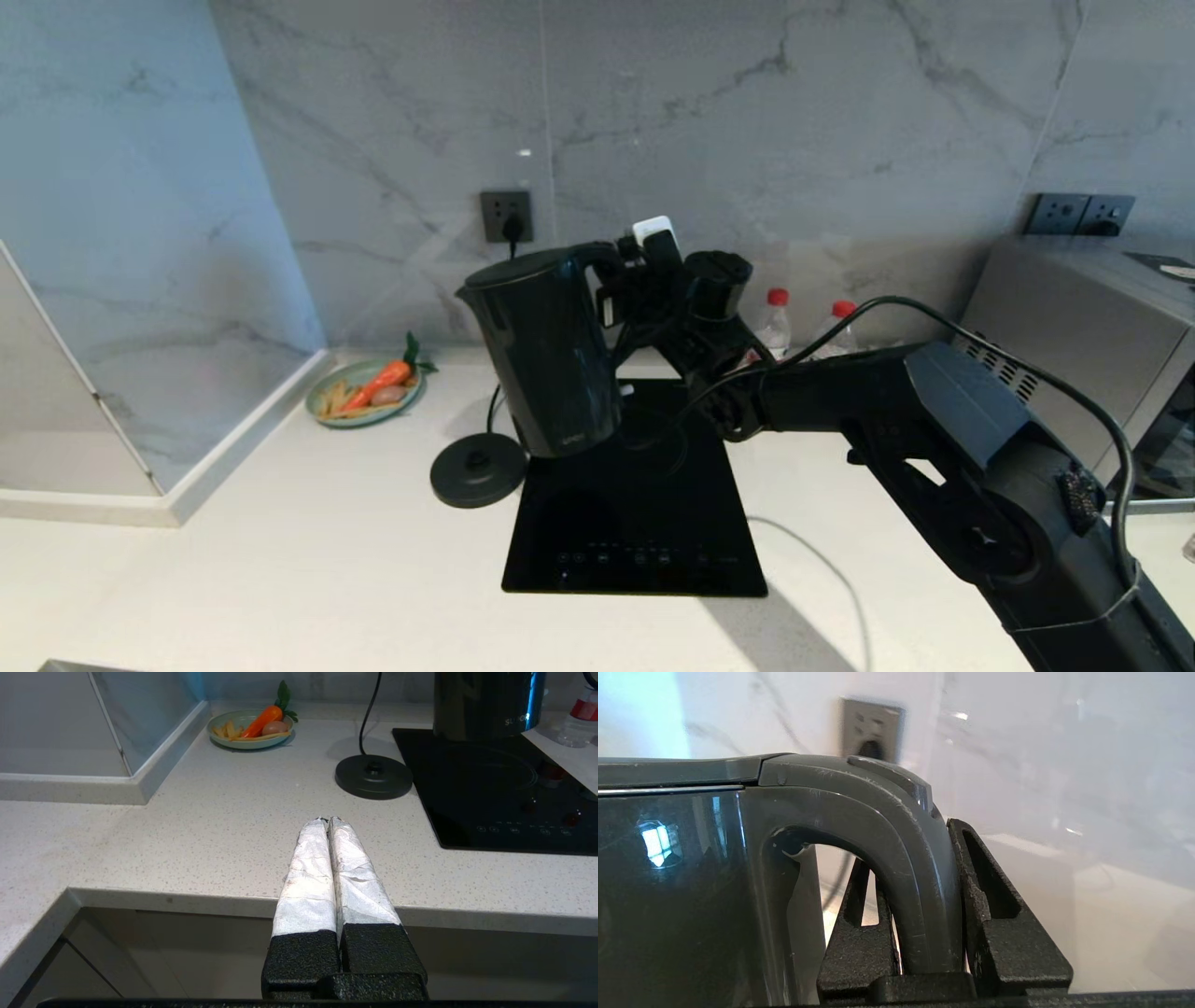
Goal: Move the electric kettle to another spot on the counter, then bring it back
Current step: Place it on the power base
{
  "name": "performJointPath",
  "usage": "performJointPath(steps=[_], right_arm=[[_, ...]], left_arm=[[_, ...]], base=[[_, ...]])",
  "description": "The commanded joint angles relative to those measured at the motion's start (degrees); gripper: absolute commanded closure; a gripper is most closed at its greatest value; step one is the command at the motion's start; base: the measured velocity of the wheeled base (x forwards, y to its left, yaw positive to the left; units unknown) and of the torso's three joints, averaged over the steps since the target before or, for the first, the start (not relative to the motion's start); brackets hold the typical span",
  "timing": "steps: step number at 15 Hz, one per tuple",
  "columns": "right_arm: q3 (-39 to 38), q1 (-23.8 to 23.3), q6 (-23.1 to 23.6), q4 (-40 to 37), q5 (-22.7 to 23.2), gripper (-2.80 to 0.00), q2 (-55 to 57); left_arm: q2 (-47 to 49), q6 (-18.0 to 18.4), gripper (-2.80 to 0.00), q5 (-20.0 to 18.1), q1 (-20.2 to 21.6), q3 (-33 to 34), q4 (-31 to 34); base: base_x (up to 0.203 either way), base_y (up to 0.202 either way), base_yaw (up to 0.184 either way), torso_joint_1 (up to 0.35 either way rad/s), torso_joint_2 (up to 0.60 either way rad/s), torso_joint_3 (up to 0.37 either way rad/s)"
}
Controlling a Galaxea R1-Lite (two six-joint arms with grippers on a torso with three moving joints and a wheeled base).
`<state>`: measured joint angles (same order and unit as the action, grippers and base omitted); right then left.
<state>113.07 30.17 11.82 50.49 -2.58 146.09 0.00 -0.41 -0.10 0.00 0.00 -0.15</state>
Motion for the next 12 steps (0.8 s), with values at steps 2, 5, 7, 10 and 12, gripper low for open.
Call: performJointPath(steps=[2,5,7,10,12], right_arm=[[0.0,0.3,0.2,0.1,0.2,0.0,-0.7],[0.0,1.2,0.3,-0.3,0.4,0.0,-1.3],[0.0,2.2,0.3,-1.1,0.3,0.0,-1.7],[0.0,2.6,0.4,-1.1,0.0,0.0,-1.9],[0.0,2.6,0.4,-1.0,-0.1,0.0,-2.7]], left_arm=[[0.0,0.0,0.0,0.0,0.0,0.2,0.0],[-0.1,0.0,0.0,0.0,0.0,0.2,0.0],[-0.1,0.0,0.0,0.0,0.0,0.2,0.0],[-0.1,0.1,0.0,0.0,0.0,0.2,0.0],[-0.1,0.1,0.0,0.0,0.0,0.2,0.0]], base=[[0.0,0.0,0.0,0.0,0.0,0.0],[0.0,0.0,0.0,0.0,0.0,0.0],[0.0,0.0,0.0,0.0,0.0,0.0],[0.0,0.0,0.0,0.0,0.0,0.0],[0.0,0.0,0.0,0.0,0.0,0.0]])
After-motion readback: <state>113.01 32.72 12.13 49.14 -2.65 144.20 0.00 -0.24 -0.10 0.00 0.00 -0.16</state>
